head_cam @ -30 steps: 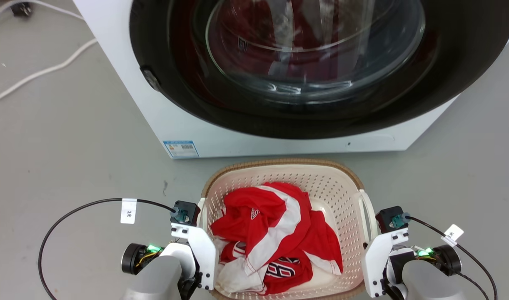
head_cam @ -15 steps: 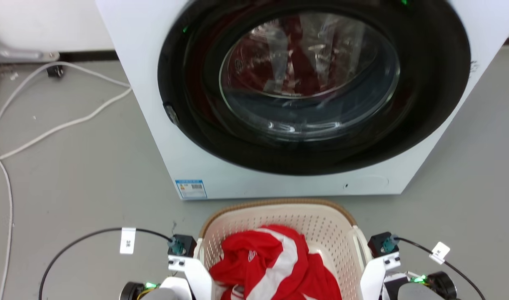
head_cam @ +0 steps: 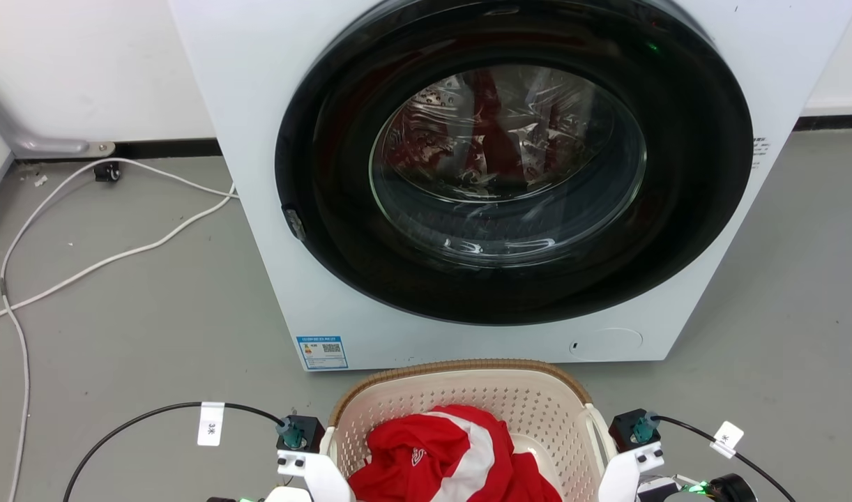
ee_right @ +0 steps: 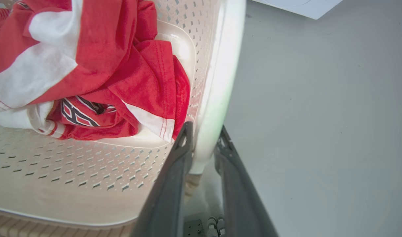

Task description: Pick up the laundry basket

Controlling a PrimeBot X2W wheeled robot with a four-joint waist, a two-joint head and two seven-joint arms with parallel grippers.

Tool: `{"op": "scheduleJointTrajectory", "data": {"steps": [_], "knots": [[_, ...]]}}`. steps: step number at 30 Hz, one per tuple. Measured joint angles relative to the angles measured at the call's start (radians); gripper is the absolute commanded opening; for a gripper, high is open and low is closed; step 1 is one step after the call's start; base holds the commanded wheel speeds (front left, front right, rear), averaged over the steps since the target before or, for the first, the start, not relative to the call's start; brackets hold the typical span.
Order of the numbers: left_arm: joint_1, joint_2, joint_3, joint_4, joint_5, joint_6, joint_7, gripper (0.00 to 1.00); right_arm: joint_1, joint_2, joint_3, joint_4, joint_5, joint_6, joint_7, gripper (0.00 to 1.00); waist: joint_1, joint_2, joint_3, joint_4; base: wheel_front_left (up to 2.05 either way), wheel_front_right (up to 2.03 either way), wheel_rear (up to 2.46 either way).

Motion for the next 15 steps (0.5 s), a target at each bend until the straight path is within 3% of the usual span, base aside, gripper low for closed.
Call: {"op": "scheduleJointTrajectory", "data": {"steps": [15], "knots": [[0.005,0.000,-0.040,0.018,-0.031,-0.001,-0.011,0.00,0.011,-0.003,0.051,0.000,0.053,0.000,0.008,0.00,0.0001,0.0000,-0.028,0.000,0.00,0.00,0.00]]}}
